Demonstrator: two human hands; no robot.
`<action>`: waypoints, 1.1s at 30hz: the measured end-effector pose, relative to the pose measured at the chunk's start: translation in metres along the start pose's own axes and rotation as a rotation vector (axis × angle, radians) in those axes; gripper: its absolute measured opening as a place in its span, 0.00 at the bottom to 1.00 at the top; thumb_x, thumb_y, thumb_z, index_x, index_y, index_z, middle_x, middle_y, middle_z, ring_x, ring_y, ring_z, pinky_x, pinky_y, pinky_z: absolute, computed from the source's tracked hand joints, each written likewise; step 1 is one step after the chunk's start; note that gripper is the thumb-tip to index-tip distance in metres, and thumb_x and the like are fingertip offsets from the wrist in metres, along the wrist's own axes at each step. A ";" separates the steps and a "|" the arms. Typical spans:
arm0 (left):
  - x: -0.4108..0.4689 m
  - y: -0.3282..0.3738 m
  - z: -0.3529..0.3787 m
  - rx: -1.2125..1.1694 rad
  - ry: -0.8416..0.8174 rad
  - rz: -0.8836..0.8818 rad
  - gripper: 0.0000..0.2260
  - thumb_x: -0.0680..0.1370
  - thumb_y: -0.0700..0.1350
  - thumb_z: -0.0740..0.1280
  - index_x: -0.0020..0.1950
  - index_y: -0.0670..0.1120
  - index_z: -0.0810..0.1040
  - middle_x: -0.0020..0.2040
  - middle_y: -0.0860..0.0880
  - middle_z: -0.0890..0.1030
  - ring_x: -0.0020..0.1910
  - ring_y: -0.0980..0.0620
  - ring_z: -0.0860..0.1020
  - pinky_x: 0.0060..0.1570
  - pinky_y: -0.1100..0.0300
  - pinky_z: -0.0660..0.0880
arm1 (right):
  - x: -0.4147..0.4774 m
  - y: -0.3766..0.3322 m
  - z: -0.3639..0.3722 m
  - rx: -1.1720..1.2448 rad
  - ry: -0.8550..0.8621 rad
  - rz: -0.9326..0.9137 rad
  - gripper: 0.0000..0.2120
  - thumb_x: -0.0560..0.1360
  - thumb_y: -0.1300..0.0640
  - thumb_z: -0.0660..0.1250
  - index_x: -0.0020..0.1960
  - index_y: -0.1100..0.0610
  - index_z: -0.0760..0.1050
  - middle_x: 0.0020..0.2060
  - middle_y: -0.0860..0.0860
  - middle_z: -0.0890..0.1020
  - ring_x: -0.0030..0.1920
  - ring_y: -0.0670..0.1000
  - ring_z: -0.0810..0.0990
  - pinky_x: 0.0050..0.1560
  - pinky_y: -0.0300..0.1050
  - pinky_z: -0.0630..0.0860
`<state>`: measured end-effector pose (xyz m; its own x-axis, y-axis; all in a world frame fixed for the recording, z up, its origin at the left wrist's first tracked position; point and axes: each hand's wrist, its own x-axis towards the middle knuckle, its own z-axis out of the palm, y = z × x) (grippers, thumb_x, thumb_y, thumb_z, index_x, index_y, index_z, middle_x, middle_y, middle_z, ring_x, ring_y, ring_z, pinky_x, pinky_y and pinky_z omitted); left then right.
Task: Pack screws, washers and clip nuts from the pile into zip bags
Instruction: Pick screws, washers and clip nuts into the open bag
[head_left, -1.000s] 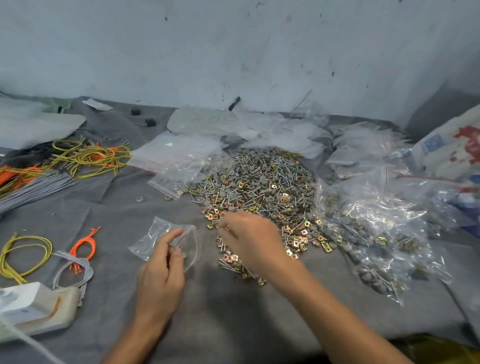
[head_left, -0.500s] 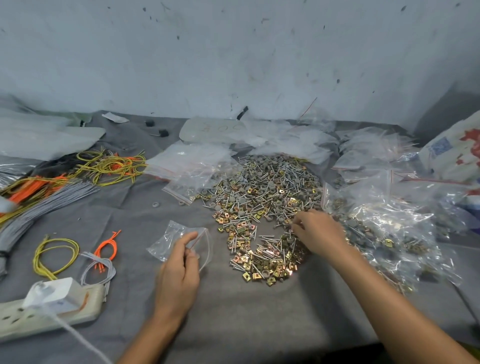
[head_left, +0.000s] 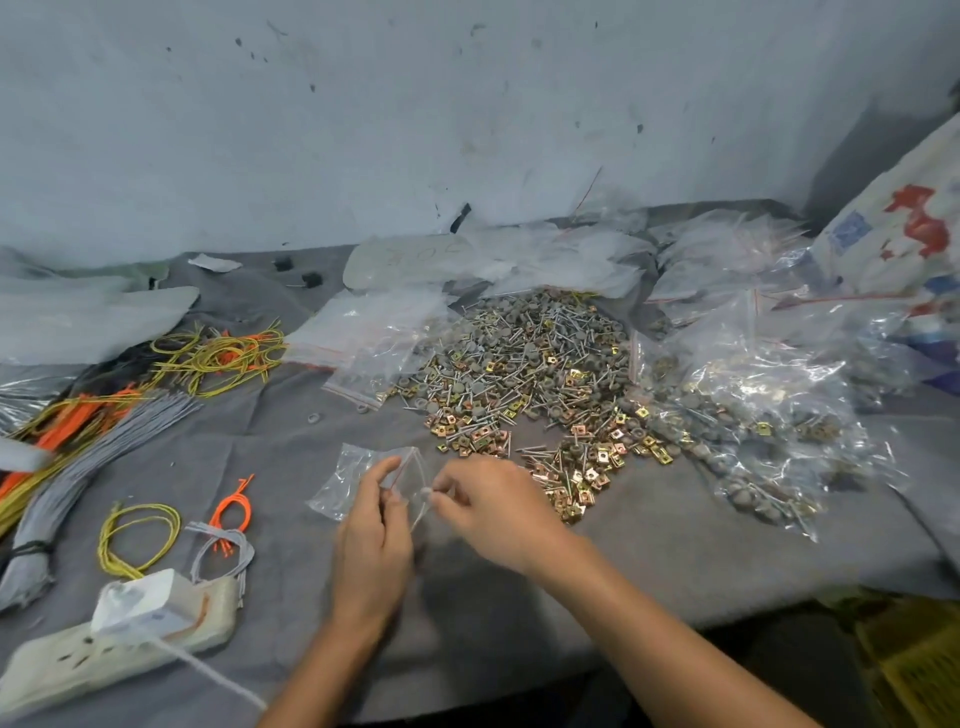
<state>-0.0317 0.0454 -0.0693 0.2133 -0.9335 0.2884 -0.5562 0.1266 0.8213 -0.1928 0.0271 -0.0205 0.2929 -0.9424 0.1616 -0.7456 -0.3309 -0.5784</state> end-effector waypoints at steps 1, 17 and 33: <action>0.000 0.000 0.000 0.001 -0.006 0.003 0.15 0.82 0.45 0.58 0.67 0.59 0.71 0.48 0.49 0.82 0.44 0.48 0.78 0.44 0.51 0.73 | 0.001 -0.005 0.008 -0.015 -0.005 -0.012 0.09 0.80 0.45 0.65 0.50 0.49 0.79 0.44 0.45 0.79 0.48 0.52 0.79 0.46 0.49 0.74; -0.005 -0.003 0.002 -0.037 0.008 -0.027 0.18 0.79 0.49 0.57 0.68 0.58 0.71 0.55 0.50 0.82 0.52 0.47 0.80 0.50 0.52 0.73 | 0.016 -0.008 0.043 -0.259 0.022 -0.086 0.15 0.83 0.46 0.57 0.54 0.53 0.78 0.48 0.56 0.85 0.50 0.62 0.82 0.43 0.52 0.74; -0.005 -0.005 0.002 -0.058 0.053 -0.050 0.16 0.82 0.41 0.62 0.66 0.57 0.74 0.36 0.55 0.77 0.37 0.57 0.76 0.38 0.54 0.70 | -0.013 0.090 -0.067 -0.113 0.201 0.175 0.07 0.79 0.54 0.68 0.54 0.45 0.81 0.44 0.37 0.78 0.44 0.39 0.77 0.43 0.39 0.71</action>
<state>-0.0313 0.0483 -0.0759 0.2825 -0.9203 0.2708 -0.4964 0.1013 0.8621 -0.3043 0.0063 -0.0211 0.0383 -0.9727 0.2290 -0.8396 -0.1555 -0.5204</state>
